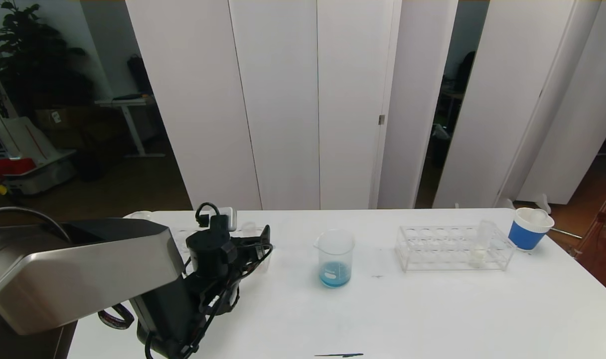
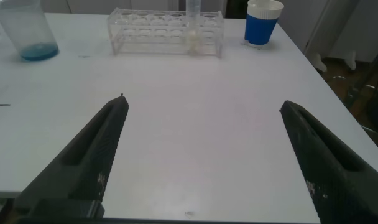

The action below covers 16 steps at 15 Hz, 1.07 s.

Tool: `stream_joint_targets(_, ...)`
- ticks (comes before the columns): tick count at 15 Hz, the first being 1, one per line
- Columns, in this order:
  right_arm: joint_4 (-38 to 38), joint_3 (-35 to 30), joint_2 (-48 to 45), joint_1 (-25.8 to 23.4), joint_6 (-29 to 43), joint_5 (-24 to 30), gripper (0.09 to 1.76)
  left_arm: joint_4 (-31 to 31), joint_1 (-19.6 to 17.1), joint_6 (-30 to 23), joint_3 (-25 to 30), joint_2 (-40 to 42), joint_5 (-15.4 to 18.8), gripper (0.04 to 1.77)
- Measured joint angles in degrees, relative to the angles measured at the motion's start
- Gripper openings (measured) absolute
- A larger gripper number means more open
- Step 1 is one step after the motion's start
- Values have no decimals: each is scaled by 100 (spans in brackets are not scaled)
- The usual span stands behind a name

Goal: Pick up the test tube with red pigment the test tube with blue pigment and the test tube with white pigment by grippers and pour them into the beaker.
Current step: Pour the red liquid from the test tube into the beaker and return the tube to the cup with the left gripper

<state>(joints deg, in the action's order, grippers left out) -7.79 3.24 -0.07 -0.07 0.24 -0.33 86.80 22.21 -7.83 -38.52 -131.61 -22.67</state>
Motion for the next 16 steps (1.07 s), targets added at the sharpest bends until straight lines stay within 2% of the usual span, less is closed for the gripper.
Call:
stream_joint_targets(1, 2, 0, 0, 0, 2, 0, 175, 5, -11, 4, -12, -6, 7, 132)
stream_joint_targets(2, 0, 0, 0, 0, 0, 2, 175, 16, -16, 6, -23, -6, 35, 87)
stream_joint_targets(3, 2, 0, 0, -2, 2, 2, 175, 11, 2, 11, -26, -4, 46, 50)
stream_joint_targets(4, -1, 0, 0, 5, 0, -5, 175, 16, -17, 11, -23, 0, 49, 42)
stream_joint_targets(5, 2, 0, 0, -2, 2, 4, 175, 16, -16, 9, -20, 10, 40, 66)
stream_joint_targets(6, 2, 0, 0, -4, 2, 0, 175, 7, -28, 11, -6, 20, 40, 73)
stream_joint_targets(8, 0, 0, 0, 0, 2, 2, 175, 5, -17, 9, 7, 46, 30, 58)
stream_joint_targets(16, 0, 0, 0, -2, 2, 4, 175, -4, 2, 361, 43, 269, 44, 58)
